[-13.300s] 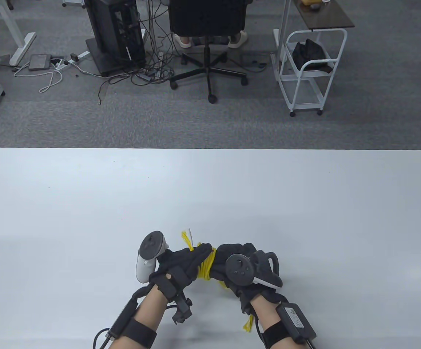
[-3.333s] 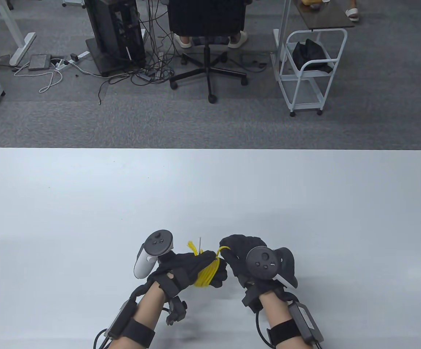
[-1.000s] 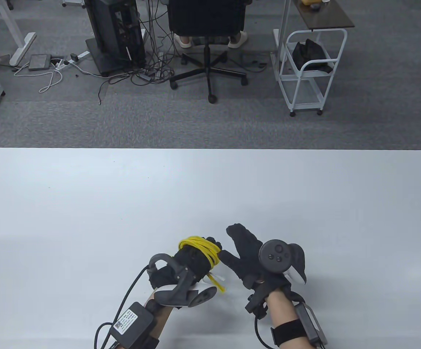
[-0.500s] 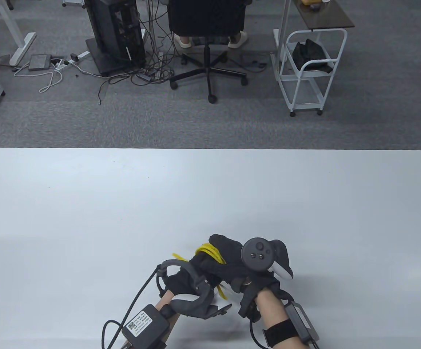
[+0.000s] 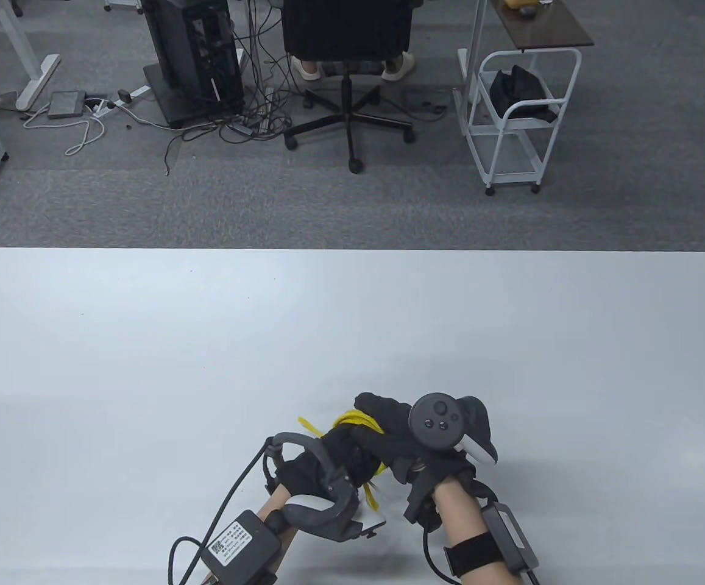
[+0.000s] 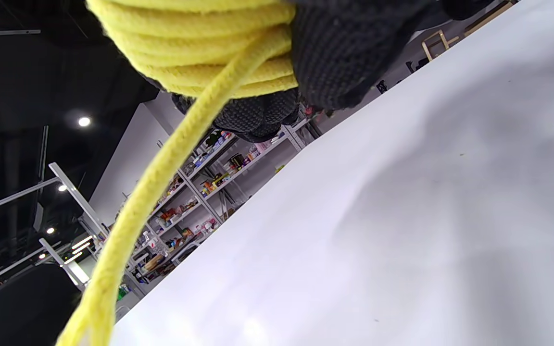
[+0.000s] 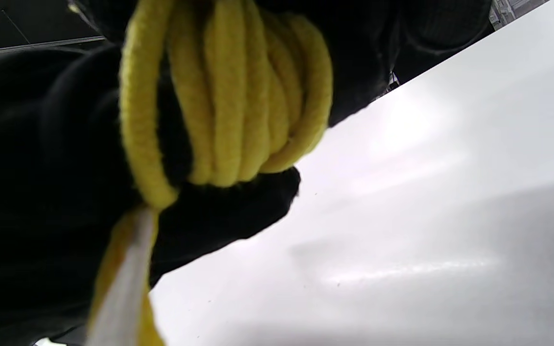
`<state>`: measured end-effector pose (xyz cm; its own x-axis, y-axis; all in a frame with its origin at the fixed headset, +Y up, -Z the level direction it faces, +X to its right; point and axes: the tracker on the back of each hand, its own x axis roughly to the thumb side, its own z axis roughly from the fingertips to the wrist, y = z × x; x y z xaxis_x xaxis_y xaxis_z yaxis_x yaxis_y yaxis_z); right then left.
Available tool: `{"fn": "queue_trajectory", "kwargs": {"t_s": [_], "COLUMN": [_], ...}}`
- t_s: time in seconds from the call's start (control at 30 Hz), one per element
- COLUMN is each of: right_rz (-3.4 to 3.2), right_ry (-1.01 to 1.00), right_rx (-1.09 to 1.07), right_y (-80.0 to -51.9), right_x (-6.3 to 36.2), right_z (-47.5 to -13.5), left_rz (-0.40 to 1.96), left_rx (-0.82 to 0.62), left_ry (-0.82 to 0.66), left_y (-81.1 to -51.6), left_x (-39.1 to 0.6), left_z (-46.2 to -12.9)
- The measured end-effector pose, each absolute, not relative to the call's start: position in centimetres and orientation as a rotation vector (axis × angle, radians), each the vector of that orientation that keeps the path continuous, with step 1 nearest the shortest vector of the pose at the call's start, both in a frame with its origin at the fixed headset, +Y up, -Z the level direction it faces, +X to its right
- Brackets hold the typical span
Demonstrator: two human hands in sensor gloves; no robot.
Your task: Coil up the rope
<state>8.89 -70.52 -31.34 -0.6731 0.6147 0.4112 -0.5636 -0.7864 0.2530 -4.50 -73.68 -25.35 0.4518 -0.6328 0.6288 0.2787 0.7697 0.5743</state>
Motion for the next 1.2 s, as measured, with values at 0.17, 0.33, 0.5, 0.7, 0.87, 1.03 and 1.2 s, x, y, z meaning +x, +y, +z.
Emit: {"fn": "queue_trajectory", "kwargs": {"t_s": [0.17,0.33,0.5,0.7,0.87,1.03,1.2], "right_rz": [2.428,2.437,2.504,2.524,2.549,2.534,2.512], "right_ry": [0.096,0.091,-0.003,-0.085,-0.124,-0.117,-0.08], "right_rx": [0.629,0.613,0.586,0.492,0.418,0.348,0.32], "right_y": [-70.3,-70.5,-70.4,-70.3,-70.5,-70.8,-71.2], "right_x": [8.9,9.0,8.9,8.8,9.0,9.6,10.1], "right_z": [-31.3,-31.5,-31.3,-31.3,-31.3,-31.6,-31.9], "left_rz": [-0.572,-0.574,-0.573,-0.575,-0.606,-0.602,-0.589], "left_rx": [0.423,0.416,0.411,0.409,0.41,0.413,0.4], "left_ry": [-0.956,-0.966,-0.963,-0.939,-0.916,-0.896,-0.906], "left_y": [-73.7,-73.8,-73.8,-73.7,-73.7,-73.7,-73.8], "left_x": [-4.5,-4.4,-4.3,-4.4,-4.1,-4.1,-4.3], "left_z": [-25.4,-25.3,-25.3,-25.4,-25.5,-25.6,-25.6]}}
